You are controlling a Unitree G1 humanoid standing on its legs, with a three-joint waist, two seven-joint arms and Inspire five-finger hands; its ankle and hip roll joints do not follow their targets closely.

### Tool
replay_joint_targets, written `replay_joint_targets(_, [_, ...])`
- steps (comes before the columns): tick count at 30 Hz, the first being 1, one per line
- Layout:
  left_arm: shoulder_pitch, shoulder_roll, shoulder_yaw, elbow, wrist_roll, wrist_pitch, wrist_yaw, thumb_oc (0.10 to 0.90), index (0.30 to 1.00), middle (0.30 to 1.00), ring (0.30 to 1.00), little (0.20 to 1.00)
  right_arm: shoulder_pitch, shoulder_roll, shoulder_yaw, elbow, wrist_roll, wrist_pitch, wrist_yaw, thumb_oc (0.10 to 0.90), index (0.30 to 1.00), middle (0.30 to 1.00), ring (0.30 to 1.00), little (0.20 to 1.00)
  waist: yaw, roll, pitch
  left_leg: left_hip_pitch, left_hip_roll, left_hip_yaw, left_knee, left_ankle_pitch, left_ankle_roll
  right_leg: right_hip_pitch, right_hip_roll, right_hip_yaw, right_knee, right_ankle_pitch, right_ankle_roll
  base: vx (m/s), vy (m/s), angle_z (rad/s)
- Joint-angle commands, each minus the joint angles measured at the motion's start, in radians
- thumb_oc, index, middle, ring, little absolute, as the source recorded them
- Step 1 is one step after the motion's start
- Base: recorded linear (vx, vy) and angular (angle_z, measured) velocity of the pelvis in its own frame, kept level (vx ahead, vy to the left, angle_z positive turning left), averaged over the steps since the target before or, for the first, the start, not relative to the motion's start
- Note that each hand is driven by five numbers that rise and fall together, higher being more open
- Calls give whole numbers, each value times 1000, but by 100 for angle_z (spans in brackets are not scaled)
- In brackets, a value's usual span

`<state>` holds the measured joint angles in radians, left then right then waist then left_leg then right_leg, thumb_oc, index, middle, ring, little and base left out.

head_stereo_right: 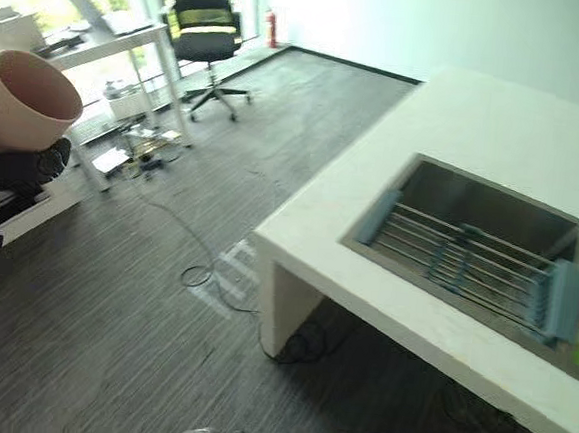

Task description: Place the dishes in the dishwasher.

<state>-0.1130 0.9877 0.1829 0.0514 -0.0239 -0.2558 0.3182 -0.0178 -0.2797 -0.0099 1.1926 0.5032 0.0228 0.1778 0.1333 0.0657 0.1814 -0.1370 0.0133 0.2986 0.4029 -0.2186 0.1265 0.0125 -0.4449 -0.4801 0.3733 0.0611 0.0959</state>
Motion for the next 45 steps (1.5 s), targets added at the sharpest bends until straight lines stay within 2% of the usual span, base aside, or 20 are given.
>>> replay_joint_targets(1, [-160,42,80,-90,26,-93,-9,400,300,300,300,300,-16,-24,26,-44,48,-17,19,800,900,900,900,900,-68,40,34,110,37,-53,-103,-31,-83,32,173,76,45,-150,69,26,112,106])
replay_joint_targets(3, [-204,52,39,-77,27,-103,-19,400,300,300,300,300,-24,-19,49,-60,44,-32,21,800,900,900,900,900,-89,37,45,103,30,-76,-103,-16,-74,7,227,97,33,-154,49,-28,75,126])
replay_joint_targets(6, [-247,64,2,-83,39,-90,-31,400,300,300,300,300,-34,-24,64,-59,37,-27,20,800,900,900,900,900,-104,21,42,103,4,-127,-103,-27,-71,-9,285,143,-54,-148,57,71,26,132])
replay_joint_targets(10, [-274,80,-37,-105,63,-51,-43,400,300,300,300,300,-40,-57,66,-4,18,-9,37,800,900,900,900,900,-127,-20,38,117,-71,-193,-103,-52,-63,-130,340,247,-73,-160,53,267,-26,100])
replay_joint_targets(14, [-262,116,-25,-115,62,-23,-70,400,300,300,300,300,-27,-54,58,21,18,21,32,800,900,900,900,900,-128,-31,44,159,-90,-178,-103,-84,-63,-207,327,168,-73,-76,75,414,-43,6])
replay_joint_targets(15, [-266,126,-26,-113,60,-13,-75,400,300,300,300,300,-15,-53,52,23,20,30,27,800,900,900,900,900,-137,-29,44,173,-81,-159,-103,-92,-60,-212,321,140,-73,-79,66,433,-64,1])
replay_joint_targets(19, [-292,118,-57,-111,59,-20,-84,400,300,300,300,300,1,-64,29,44,40,37,16,800,900,900,900,900,-157,-18,36,233,-76,-162,-103,-103,-77,-193,347,140,-73,-112,36,335,-60,12])
replay_joint_targets(21, [-310,111,-75,-107,58,-23,-81,400,300,300,300,300,6,-74,20,46,48,30,25,800,900,900,900,900,-165,-15,27,292,-77,-156,-103,-38,-115,-173,354,132,-73,-140,11,292,-54,46])
replay_joint_targets(23, [-325,111,-83,-108,51,-24,-81,400,300,300,300,300,12,-87,19,44,60,24,37,800,900,900,900,900,-165,-18,24,326,-77,-160,-98,111,-164,-154,354,132,-73,-169,-13,331,-83,46])
replay_joint_targets(24, [-350,106,-82,-101,24,-24,-103,400,300,300,300,300,15,-99,19,45,53,24,45,800,900,900,900,900,-157,-31,35,197,-45,-120,87,185,-201,-118,341,136,-73,-204,-44,403,11,37])
replay_joint_targets(25, [-377,102,-95,-91,17,-31,-121,400,300,300,300,300,9,-107,17,67,51,31,54,800,900,900,900,900,-144,-37,50,110,-23,-103,50,163,-183,-97,332,152,-73,-217,-43,368,95,10])
replay_joint_targets(28, [-374,92,-100,-89,32,-31,-111,400,300,300,300,300,-11,-118,14,91,21,40,61,800,900,900,900,900,-131,-35,68,88,0,-108,-97,177,-180,-81,328,202,-73,-228,-31,267,269,-24])
replay_joint_targets(31, [-320,55,-69,-123,77,-5,-88,400,300,300,300,300,-29,-123,28,108,-2,48,61,800,900,900,900,900,-95,-8,84,-75,59,-220,-103,200,-218,-49,350,286,-73,-260,-19,276,397,-69])
replay_joint_targets(33, [-290,33,-46,-138,105,-8,-89,400,300,300,300,300,-28,-123,34,109,3,43,56,800,900,900,900,900,-85,-4,80,-111,74,-236,-103,198,-223,-29,341,305,-73,-274,-14,224,335,-112])
replay_joint_targets(35, [-274,8,-26,-137,119,-37,-108,400,300,300,300,300,-28,-108,23,99,48,39,29,800,900,900,900,900,-89,4,62,-96,79,-195,-103,172,-213,-14,315,288,-73,-282,0,182,366,-113])
replay_joint_targets(37, [-266,6,-28,-129,134,-56,-113,400,300,300,300,300,-17,-88,-4,88,93,30,9,800,900,900,900,900,-96,18,47,-55,36,-233,-103,125,-179,14,307,299,-73,-280,8,267,408,-64])
replay_joint_targets(40, [-255,12,-32,-121,136,-67,-105,400,300,300,300,300,-2,-64,-13,66,78,11,-3,800,900,900,900,900,-101,41,44,-16,28,-228,-103,97,-138,53,304,255,-54,-250,12,252,307,27])
replay_joint_targets(43, [-237,26,-26,-120,131,-48,-89,400,300,300,300,300,6,-50,-3,37,53,8,-1,800,900,900,900,900,-103,53,54,25,27,-203,-103,71,-104,2,261,204,105,-199,22,181,220,0])
replay_joint_targets(44, [-229,40,-25,-112,134,-26,-77,400,300,300,300,300,10,-46,9,24,24,8,15,800,900,900,900,900,-103,46,64,60,17,-182,-103,47,-87,-45,236,199,218,-181,28,251,170,-19])
replay_joint_targets(45, [-229,43,-28,-109,136,-18,-67,400,300,300,300,300,8,-46,16,21,8,7,18,800,900,900,900,900,-107,40,68,69,11,-181,-103,39,-82,-61,255,213,216,-184,29,252,92,-29])
